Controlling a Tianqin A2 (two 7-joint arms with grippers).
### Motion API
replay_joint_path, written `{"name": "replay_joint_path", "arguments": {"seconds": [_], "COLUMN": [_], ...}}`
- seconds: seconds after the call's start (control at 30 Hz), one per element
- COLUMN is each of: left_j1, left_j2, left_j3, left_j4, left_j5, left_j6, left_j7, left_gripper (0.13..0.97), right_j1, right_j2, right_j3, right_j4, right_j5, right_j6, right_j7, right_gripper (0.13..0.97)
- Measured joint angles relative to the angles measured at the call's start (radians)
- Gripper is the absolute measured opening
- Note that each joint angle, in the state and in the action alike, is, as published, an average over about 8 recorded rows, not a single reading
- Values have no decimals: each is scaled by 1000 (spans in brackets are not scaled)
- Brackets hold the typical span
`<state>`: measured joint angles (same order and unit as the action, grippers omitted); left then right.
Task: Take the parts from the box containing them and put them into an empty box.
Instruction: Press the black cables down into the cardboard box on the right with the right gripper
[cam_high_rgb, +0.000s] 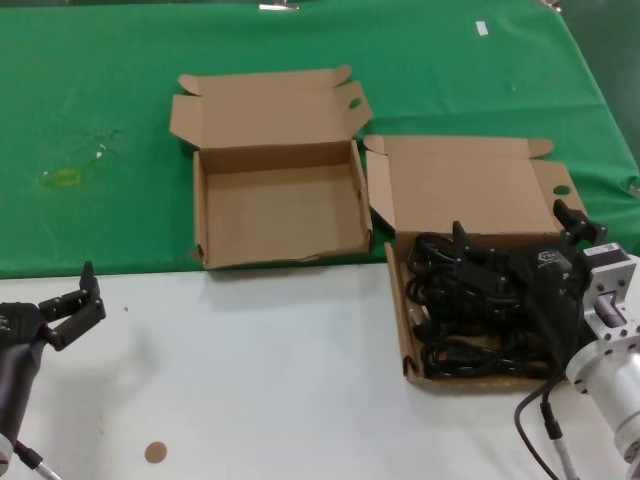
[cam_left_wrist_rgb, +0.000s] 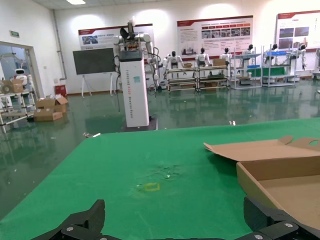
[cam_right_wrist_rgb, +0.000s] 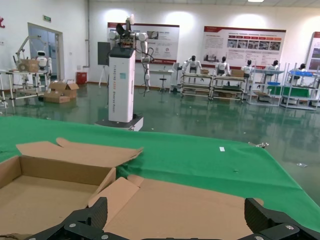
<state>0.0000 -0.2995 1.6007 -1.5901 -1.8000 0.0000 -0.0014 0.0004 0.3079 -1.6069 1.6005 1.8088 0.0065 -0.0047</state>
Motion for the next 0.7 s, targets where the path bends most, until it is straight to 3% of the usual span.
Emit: {"name": "replay_joint_path", "arguments": {"seconds": [0.7], "left_j1": [0], "left_j2": [0], "left_j3": [0], "left_j4": [0], "left_j5": [0], "left_j6": [0], "left_j7": [0], "left_gripper": [966], "right_j1": [0], "right_j2": [0], "right_j3": [0], "right_j4": [0], "right_j5": [0], "right_j6": [0], "right_j7": [0], "right_gripper": [966]}}
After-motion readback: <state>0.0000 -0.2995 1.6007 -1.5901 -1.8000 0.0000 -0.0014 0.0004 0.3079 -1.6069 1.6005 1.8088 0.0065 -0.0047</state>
